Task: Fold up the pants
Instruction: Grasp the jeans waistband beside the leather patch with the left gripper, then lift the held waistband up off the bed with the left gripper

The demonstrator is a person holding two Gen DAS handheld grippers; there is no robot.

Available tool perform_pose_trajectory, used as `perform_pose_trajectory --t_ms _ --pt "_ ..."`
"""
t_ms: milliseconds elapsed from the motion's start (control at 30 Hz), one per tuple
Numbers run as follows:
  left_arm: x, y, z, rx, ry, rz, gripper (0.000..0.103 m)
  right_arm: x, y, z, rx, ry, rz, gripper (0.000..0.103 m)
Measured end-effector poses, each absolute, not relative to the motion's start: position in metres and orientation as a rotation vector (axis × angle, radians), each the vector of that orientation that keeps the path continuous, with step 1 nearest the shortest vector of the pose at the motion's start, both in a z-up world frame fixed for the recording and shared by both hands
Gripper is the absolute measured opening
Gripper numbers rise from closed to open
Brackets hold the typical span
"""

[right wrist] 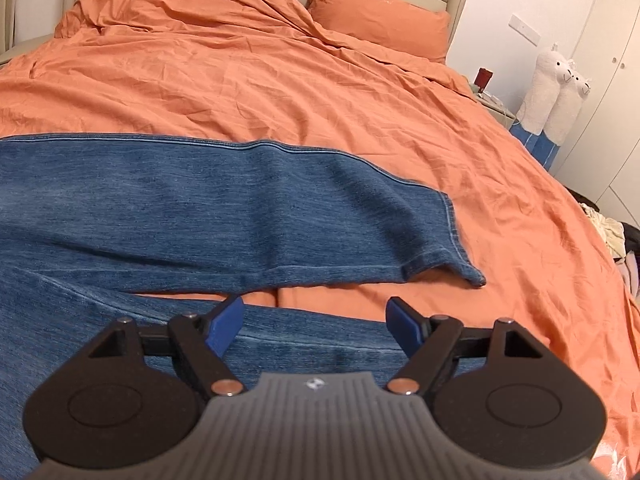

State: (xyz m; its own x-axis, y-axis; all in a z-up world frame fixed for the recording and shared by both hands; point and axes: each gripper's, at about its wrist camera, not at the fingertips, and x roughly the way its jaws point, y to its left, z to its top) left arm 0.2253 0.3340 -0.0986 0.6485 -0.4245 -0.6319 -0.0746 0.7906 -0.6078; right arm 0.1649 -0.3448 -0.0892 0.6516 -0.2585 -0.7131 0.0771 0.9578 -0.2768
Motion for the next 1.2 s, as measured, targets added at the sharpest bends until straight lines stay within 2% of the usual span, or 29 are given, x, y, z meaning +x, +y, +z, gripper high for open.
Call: perform_pose_trajectory --t_ms 100,200,267,300,333,367,467,500,533,567,633,933,1067,1200 --pt "0.223 0.331 -0.087 -0.625 0.879 -0.224 0.003 0.159 -0.346 -0.085 -0.255 0.817 -0.202 0.077" --pt "0.237 0.334 -0.102 -0.629 0.977 -0.209 0.004 0.156 -0.348 -0.084 -0.249 0.805 -0.201 0.077" --pt "0.246 0.343 -0.111 -0.649 0.98 -0.183 0.007 0.154 -0.349 -0.084 -0.243 0.801 -0.2 0.077" --pt "0.25 0.348 -0.117 -0.685 0.981 -0.202 0.013 0.153 -0.349 -0.084 -0.241 0.799 -0.199 0.077" --pt "0.254 0.353 -0.124 -0.727 0.987 -0.232 0.03 0.151 -0.35 -0.084 -0.242 0.797 -0.2 0.077" --pt "0.258 0.358 -0.131 -0.755 0.987 -0.247 0.04 0.149 -0.351 -0.084 -0.246 0.796 -0.201 0.077" --pt "0.264 0.359 -0.152 -0.786 1.02 -0.233 0.044 0.144 -0.356 -0.084 -0.266 0.799 -0.21 0.079" --pt "0.266 0.358 -0.157 -0.792 1.032 -0.224 0.043 0.144 -0.358 -0.085 -0.27 0.804 -0.212 0.079" --pt "0.265 0.353 -0.156 -0.781 1.025 -0.211 0.038 0.144 -0.361 -0.086 -0.274 0.811 -0.216 0.08" --pt "0.264 0.35 -0.153 -0.76 1.013 -0.196 0.024 0.145 -0.364 -0.087 -0.278 0.818 -0.224 0.08" --pt "0.26 0.341 -0.142 -0.708 0.999 -0.171 0.013 0.146 -0.376 -0.09 -0.274 0.829 -0.239 0.08" --pt "0.227 0.312 -0.068 -0.35 0.854 0.05 0.003 0.167 -0.434 -0.092 -0.168 0.843 -0.312 0.08" --pt "0.24 0.32 -0.097 -0.2 0.969 0.255 0.0 0.179 -0.461 -0.092 -0.045 0.843 -0.315 0.08" --pt "0.231 0.338 -0.111 -0.347 0.936 0.23 0.0 0.192 -0.501 -0.106 0.127 0.876 -0.362 0.08"
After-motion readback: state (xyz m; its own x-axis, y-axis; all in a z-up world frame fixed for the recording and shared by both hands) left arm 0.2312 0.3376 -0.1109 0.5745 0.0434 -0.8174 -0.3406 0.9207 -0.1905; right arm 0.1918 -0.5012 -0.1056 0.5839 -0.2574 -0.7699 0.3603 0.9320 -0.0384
